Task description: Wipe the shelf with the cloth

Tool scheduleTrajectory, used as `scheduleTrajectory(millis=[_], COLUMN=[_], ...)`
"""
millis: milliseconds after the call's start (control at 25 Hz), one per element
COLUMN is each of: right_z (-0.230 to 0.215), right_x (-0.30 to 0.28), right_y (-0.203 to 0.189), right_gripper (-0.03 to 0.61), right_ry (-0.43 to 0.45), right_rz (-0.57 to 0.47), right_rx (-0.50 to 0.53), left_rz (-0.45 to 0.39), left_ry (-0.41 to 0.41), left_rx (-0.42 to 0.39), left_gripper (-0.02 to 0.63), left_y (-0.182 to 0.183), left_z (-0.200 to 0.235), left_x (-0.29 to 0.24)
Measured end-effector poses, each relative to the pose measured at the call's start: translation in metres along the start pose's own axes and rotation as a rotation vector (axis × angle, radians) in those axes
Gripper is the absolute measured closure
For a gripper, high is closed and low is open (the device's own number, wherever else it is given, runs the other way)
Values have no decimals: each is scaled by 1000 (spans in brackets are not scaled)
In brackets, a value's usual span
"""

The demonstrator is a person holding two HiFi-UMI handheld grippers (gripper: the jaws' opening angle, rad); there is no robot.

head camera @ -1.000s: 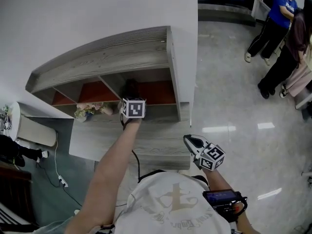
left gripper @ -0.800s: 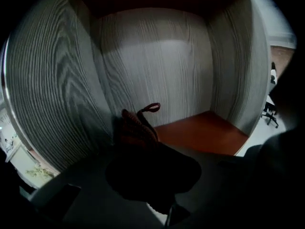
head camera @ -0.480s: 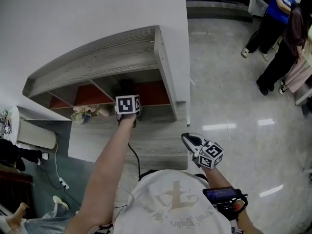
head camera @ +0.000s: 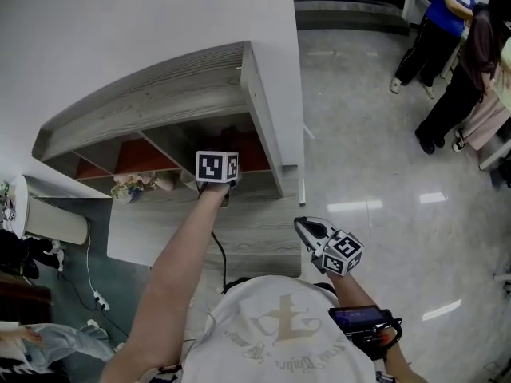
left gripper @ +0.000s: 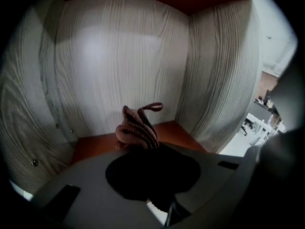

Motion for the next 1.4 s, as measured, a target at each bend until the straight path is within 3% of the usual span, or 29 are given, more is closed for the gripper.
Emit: scheduleTrajectory(millis=[640,920,1200,1400], right_z=[-4,8,25,37], right_x=[2,-8,-12,-15], right_y=[-1,-5,-8,-2], right_gripper=[574,574,574,574], right_ry=[-20,1,6,-4], right_rz=[-4,10,11,0], right_rx=[-7,2,25,37], left_rz=[34,20,-145,-261], left_ry=[-279,-329,-435,-438], left_rx=[-66,-54,45,78], left_gripper=[551,551,551,551], left_y=[11,-6,-39,-76], left_z=[-76,-86,-95,-94], left_x=[-9,10,38,68])
Point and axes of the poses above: the fingertips, and each gripper's own axes: x backward along the fingers, z to its left, y out of its top, the point moved 3 cm from there along x, backward along the fingers, and after that the axes turned 5 degrees about -x, right-handed, at the moved point
